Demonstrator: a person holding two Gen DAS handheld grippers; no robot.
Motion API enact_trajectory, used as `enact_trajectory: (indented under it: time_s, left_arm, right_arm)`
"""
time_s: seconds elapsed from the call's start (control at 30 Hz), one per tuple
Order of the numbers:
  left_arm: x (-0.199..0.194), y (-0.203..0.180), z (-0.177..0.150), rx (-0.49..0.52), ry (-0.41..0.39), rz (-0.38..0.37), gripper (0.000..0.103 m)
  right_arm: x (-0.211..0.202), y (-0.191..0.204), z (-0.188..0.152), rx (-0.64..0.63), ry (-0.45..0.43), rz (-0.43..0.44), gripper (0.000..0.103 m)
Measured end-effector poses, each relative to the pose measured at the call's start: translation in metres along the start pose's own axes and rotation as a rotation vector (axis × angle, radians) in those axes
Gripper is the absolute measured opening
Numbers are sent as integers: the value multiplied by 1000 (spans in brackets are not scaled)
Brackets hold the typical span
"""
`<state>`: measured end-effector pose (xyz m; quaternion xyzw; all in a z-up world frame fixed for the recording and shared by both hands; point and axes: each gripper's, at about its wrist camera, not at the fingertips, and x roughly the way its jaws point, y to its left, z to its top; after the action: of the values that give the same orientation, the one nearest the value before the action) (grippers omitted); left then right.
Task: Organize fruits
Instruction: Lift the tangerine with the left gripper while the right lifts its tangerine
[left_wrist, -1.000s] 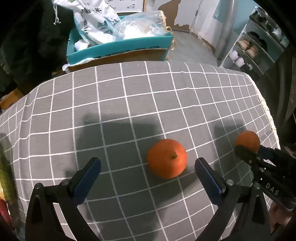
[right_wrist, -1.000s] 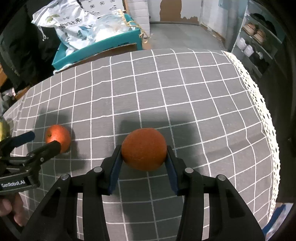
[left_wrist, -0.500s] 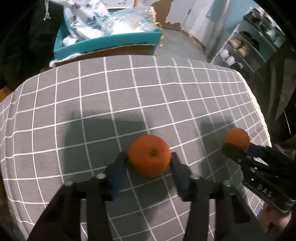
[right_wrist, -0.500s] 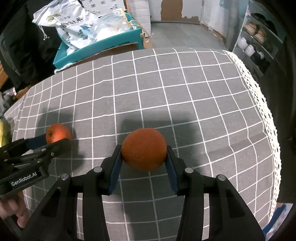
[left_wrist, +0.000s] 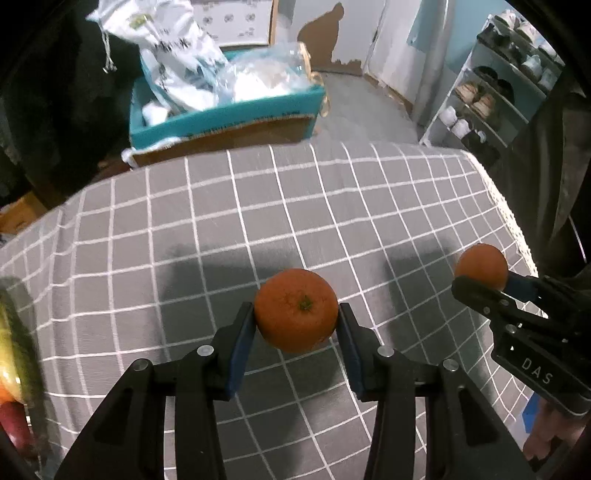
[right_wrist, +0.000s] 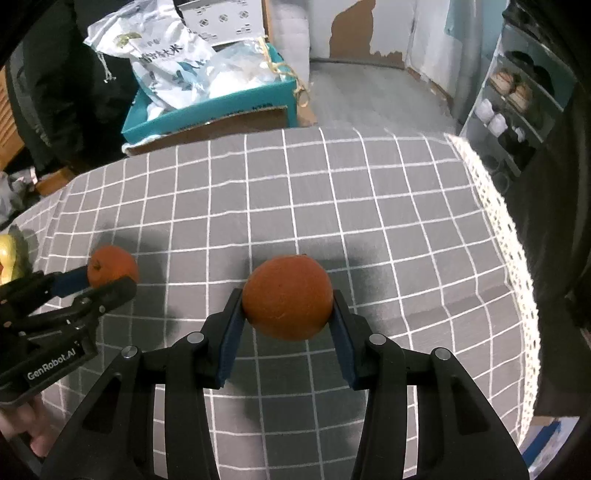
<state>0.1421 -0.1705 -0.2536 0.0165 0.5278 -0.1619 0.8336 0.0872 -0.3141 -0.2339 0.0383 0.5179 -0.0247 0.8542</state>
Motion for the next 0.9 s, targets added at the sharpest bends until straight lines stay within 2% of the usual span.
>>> enact_trajectory:
  time_s: [0.9]
  left_arm:
    - [-123, 16, -3, -12, -200, 52, 45]
  right_arm:
    - [-101, 45, 14, -101, -182, 40, 44]
